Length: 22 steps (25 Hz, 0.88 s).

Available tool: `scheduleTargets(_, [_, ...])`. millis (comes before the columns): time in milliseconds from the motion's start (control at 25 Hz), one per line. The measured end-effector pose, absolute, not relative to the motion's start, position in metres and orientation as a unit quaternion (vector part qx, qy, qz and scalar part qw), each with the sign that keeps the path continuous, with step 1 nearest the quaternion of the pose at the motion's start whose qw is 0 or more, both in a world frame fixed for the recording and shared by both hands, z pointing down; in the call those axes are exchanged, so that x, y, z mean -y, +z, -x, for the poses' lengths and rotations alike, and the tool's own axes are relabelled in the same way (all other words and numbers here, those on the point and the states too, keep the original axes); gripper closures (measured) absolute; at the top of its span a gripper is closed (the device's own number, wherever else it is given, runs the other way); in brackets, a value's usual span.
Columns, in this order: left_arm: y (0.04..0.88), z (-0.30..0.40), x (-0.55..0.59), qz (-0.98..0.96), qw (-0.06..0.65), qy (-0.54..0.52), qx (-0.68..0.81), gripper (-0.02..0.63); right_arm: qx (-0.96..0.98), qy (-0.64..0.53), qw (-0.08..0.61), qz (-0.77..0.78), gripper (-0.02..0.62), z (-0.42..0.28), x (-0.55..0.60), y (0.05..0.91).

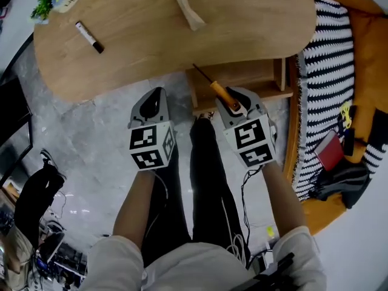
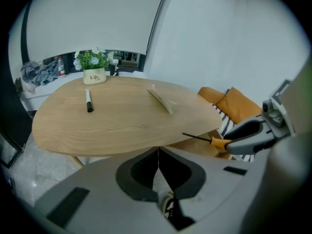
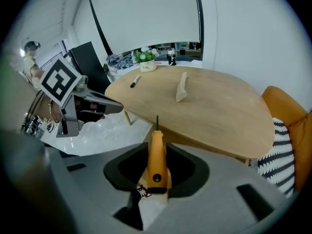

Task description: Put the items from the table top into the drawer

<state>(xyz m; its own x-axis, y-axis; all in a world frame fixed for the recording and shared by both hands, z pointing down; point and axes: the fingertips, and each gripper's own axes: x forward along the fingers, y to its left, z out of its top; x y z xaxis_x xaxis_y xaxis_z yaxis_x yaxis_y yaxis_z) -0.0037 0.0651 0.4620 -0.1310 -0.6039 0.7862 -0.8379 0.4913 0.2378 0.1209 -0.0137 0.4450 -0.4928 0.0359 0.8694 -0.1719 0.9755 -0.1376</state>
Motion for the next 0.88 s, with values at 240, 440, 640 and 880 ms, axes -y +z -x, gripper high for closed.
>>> scheduleTargets(240, [0.458,-0.022,-0.047,-0.497,0.439,0.134,0.736,0.596,0.854,0.112,0.506,-0.040,0.486,-0.157,0.022,0.443])
scheduleTargets(440, [0.463,-0.032,-0.040,-0.494,0.440,0.135,0.738,0.595,0.852,0.114,0.511,-0.017,0.485,-0.164,0.024,0.451])
scheduleTargets(640, [0.466,-0.043,-0.037,-0.484,0.443,0.132,0.743,0.595,0.862,0.113,0.495,0.021,0.482,-0.168,0.024,0.450])
scheduleTargets(880, [0.473,-0.054,-0.033,-0.481,0.449,0.130,0.742,0.595,0.876,0.132,0.462,-0.045,0.366,-0.172,0.067,0.450])
